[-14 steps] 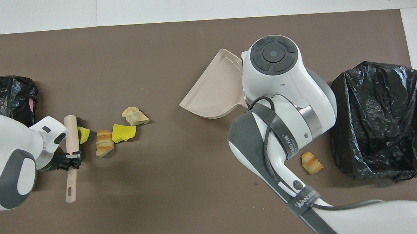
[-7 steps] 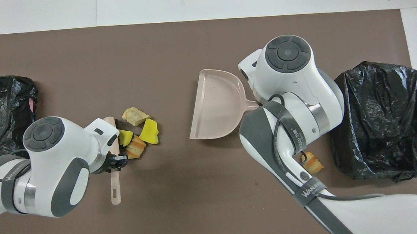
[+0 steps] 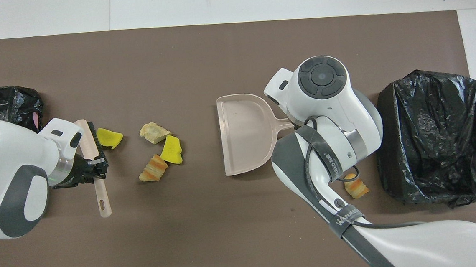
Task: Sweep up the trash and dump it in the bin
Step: 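Sweep the sponge and bread pieces into the dustpan with the left gripper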
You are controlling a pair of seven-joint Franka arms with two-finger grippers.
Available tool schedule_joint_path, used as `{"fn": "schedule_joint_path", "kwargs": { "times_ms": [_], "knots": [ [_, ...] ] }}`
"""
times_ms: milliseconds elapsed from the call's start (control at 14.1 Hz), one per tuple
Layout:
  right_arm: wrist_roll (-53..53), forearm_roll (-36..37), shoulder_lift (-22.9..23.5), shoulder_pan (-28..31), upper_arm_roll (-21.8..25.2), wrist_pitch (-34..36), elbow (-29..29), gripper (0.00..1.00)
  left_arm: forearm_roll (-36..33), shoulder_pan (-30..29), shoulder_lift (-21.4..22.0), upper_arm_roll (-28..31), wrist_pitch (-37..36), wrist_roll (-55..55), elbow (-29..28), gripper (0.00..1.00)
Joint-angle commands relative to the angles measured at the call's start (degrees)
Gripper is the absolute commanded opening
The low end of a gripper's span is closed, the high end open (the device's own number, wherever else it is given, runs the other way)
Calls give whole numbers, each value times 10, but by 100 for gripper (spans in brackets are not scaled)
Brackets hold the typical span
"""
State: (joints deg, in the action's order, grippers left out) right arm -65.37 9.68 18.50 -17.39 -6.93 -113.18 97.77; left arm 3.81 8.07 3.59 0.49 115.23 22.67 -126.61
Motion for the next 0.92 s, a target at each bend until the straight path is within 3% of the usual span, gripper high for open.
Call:
{"fn": "schedule_joint_path", "kwargs": {
  "times_ms": [0,355,852],
  "knots": [
    [-6,31,-11,-7,-2,-16,24,0,11,8,5,-6,33,-4,-33,0],
    [16,47,-9,-25,-2,-35,38,0,15,86,-3,-6,62,27,-60,0],
    [98,41,11,-38,-4,-78,40,0,129,213,-10,-7,138,55,-51,0]
  ]
}}
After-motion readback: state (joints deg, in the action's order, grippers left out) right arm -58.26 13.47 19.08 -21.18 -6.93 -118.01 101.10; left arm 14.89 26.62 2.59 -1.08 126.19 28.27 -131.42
